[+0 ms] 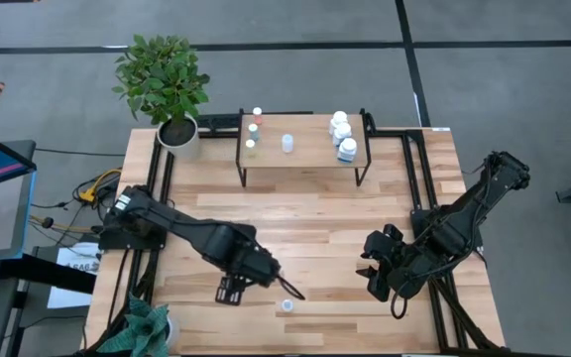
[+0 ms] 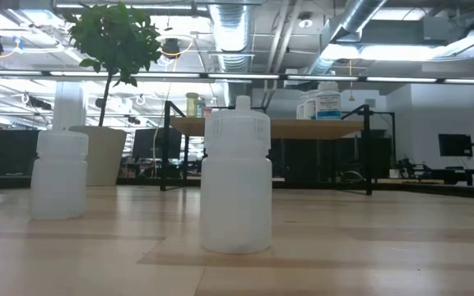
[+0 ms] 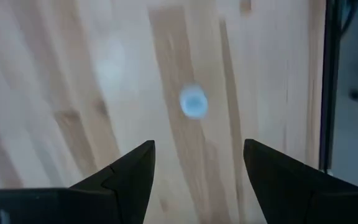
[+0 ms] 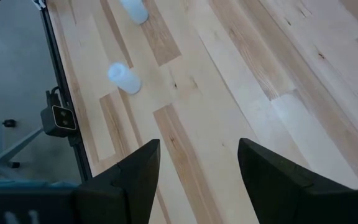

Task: Pick and place medicine bottles onto shelf by color
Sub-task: Put the left transparent pill bottle on the shelf

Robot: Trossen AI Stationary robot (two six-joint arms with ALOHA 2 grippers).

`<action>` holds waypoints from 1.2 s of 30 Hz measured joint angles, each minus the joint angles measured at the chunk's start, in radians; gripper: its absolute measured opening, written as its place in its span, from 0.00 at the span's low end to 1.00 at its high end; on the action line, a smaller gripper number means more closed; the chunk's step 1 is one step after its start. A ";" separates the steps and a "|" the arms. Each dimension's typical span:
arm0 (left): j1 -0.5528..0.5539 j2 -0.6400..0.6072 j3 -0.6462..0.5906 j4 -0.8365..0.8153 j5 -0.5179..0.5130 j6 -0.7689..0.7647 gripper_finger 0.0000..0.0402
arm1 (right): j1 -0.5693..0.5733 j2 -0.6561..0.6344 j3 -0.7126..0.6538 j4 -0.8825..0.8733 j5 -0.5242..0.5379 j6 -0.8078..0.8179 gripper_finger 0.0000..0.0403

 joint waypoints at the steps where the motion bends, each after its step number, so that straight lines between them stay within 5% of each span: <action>1: 0.000 -0.001 -0.029 0.000 0.022 -0.001 0.58 | 0.000 0.000 0.000 0.000 0.000 0.000 0.59; 11: -0.028 -0.204 -0.339 0.010 -0.003 -0.125 0.58 | 0.001 0.000 0.000 -0.002 0.000 0.000 0.59; 15: -0.058 -0.311 -0.480 0.122 -0.058 -0.224 0.58 | 0.001 0.000 0.000 -0.001 0.000 -0.001 0.59; 19: -0.106 -0.349 -0.590 0.254 -0.040 -0.161 0.58 | 0.001 0.000 0.000 -0.001 0.000 -0.001 0.59; 36: -0.152 -0.258 -0.672 0.528 -0.116 -0.029 0.58 | 0.000 0.000 0.000 -0.001 0.000 -0.001 0.59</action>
